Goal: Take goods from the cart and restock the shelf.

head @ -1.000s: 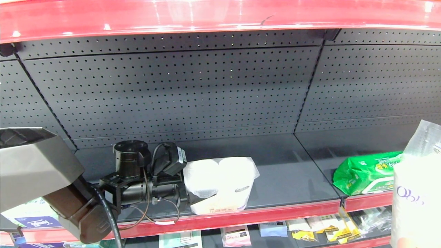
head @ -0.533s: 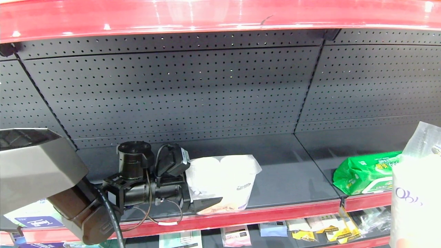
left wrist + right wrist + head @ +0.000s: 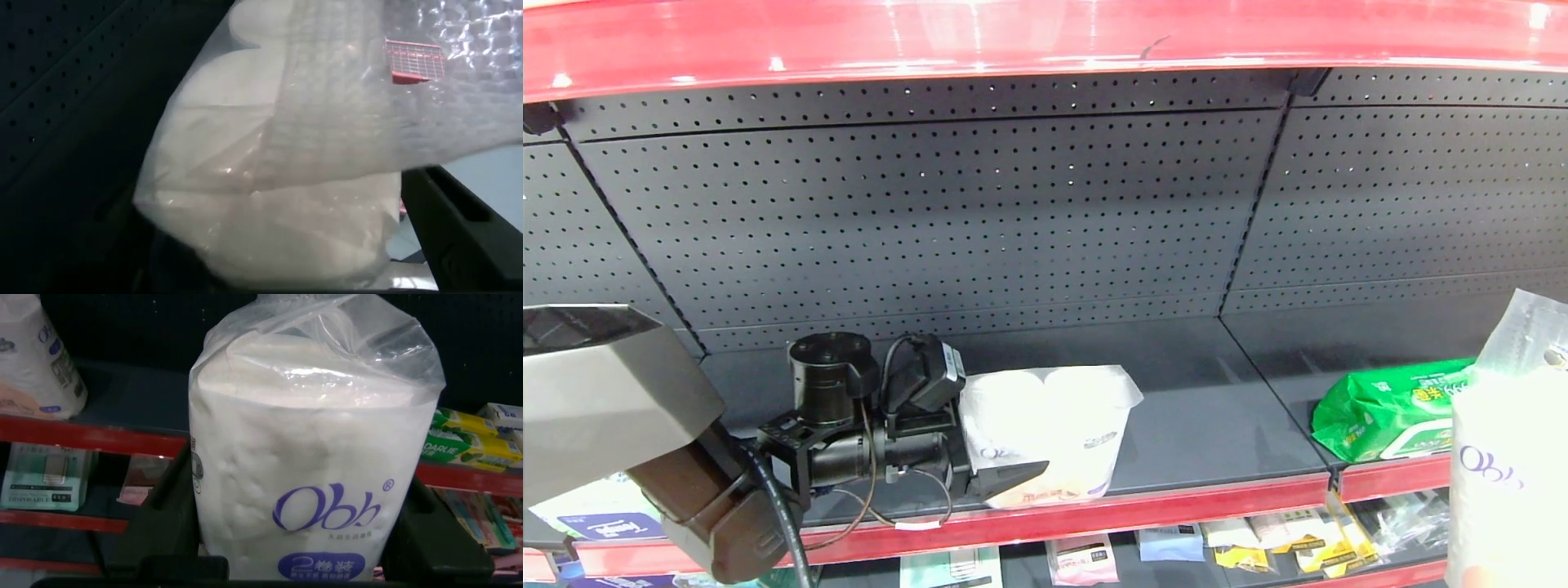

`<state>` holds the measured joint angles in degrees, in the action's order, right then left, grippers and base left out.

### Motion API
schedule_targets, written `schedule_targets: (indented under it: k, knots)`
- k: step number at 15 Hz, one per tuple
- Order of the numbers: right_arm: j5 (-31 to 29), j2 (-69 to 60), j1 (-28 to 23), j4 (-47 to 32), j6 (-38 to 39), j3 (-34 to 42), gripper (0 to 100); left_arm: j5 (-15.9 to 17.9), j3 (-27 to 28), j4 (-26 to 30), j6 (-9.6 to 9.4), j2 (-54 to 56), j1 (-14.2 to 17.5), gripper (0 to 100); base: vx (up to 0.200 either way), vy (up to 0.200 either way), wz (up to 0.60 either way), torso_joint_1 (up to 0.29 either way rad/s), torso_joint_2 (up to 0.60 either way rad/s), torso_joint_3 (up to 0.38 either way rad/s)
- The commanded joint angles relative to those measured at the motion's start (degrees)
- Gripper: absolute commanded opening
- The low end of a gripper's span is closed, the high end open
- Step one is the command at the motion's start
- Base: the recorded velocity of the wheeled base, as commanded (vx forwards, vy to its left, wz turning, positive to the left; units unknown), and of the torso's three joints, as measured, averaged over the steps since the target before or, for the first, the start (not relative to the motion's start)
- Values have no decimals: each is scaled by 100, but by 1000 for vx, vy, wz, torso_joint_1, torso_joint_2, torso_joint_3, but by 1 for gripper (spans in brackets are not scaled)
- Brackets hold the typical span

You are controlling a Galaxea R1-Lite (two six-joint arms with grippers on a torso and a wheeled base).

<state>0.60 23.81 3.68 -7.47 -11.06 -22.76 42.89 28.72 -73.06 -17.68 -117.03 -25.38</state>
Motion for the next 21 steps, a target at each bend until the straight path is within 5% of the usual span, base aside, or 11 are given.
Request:
schedule_targets:
  k: [1, 5, 9, 12, 21]
  knots:
    - [2, 27, 1, 0, -2, -9, 0, -8, -165, -15, 238, 391, 51, 100, 0, 0, 0, 0, 0, 0]
    - [11, 36, 1, 0, -2, 8, 0, -17, -200, 11, 353, 840, 112, 100, 0, 0, 0, 0, 0, 0]
    - [11, 27, 1, 0, -2, 8, 0, -26, -218, 90, 836, 1429, 235, 100, 0, 0, 0, 0, 0, 0]
    - [11, 36, 1, 0, -2, 8, 0, -35, -156, 90, 854, 1446, 314, 100, 0, 0, 0, 0, 0, 0]
    - [28, 80, 1, 0, 25, 105, 0, -817, 503, 64, 2163, 1930, 736, 100, 0, 0, 0, 0, 0, 0]
